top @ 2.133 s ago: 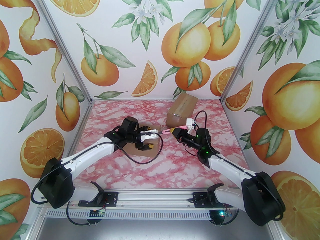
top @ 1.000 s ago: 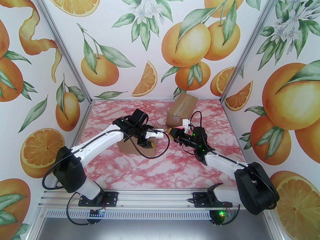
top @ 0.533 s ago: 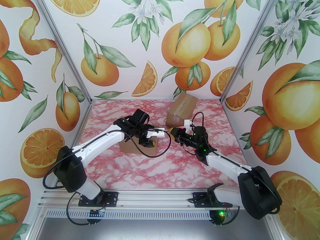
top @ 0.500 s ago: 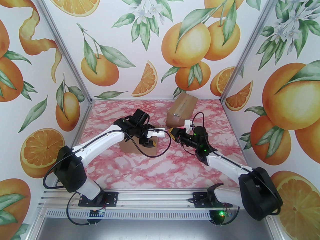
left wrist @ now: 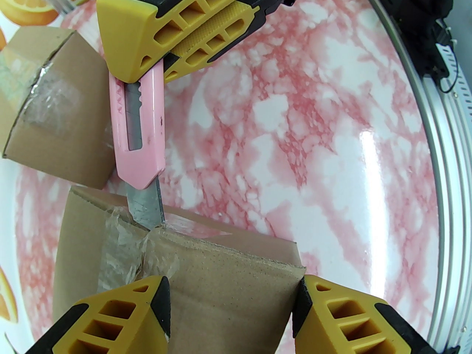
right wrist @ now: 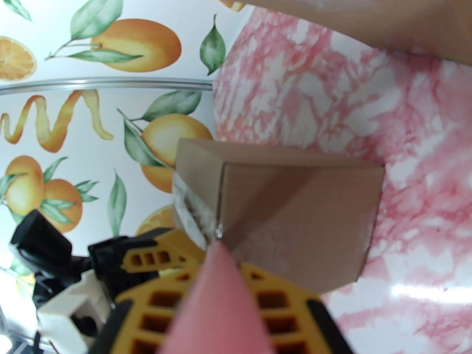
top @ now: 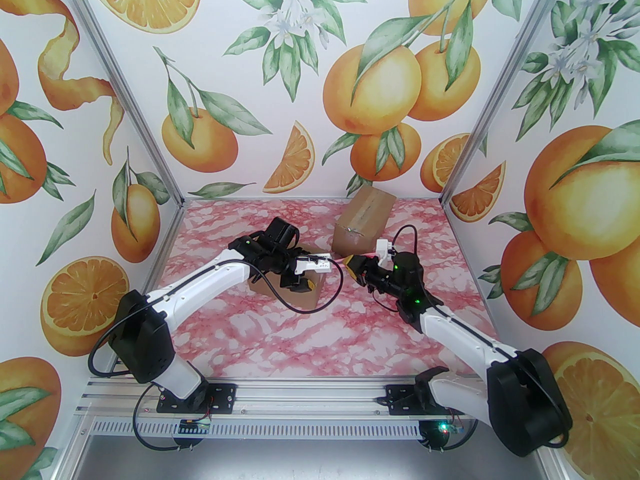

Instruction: Unpack the express box

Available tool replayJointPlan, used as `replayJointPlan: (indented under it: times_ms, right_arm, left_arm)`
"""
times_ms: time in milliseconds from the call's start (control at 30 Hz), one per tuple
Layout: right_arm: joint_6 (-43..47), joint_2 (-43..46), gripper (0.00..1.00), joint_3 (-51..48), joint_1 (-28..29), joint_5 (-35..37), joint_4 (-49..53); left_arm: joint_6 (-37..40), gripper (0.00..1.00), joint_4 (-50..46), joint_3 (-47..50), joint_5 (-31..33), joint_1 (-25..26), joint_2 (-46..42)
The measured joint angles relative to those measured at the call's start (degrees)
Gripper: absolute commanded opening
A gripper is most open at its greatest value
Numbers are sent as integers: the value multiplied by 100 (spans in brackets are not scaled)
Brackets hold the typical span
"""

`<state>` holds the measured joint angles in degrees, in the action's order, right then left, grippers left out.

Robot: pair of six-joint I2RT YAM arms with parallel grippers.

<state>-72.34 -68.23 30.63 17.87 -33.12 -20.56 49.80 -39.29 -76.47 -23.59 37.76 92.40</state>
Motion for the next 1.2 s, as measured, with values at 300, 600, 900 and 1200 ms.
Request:
replayJointPlan:
  times_ms: [300, 600, 900, 1200]
  right_arm:
    - [190, 343, 0, 94, -98, -734, 721]
    - [428, 361, 0, 142, -127, -688, 1062]
    - [439, -337, 0, 269, -142, -22, 66]
    - [1692, -570, 0, 1322, 136, 413, 1078]
  left_arm:
    - [-212, 52, 693, 39, 369, -348, 177]
    - [-343, 54, 1154, 286, 553, -498, 114]
    - [-476, 70, 1145, 282, 470, -501, 87]
    - [-1211, 82, 433, -1095, 343, -1012, 354]
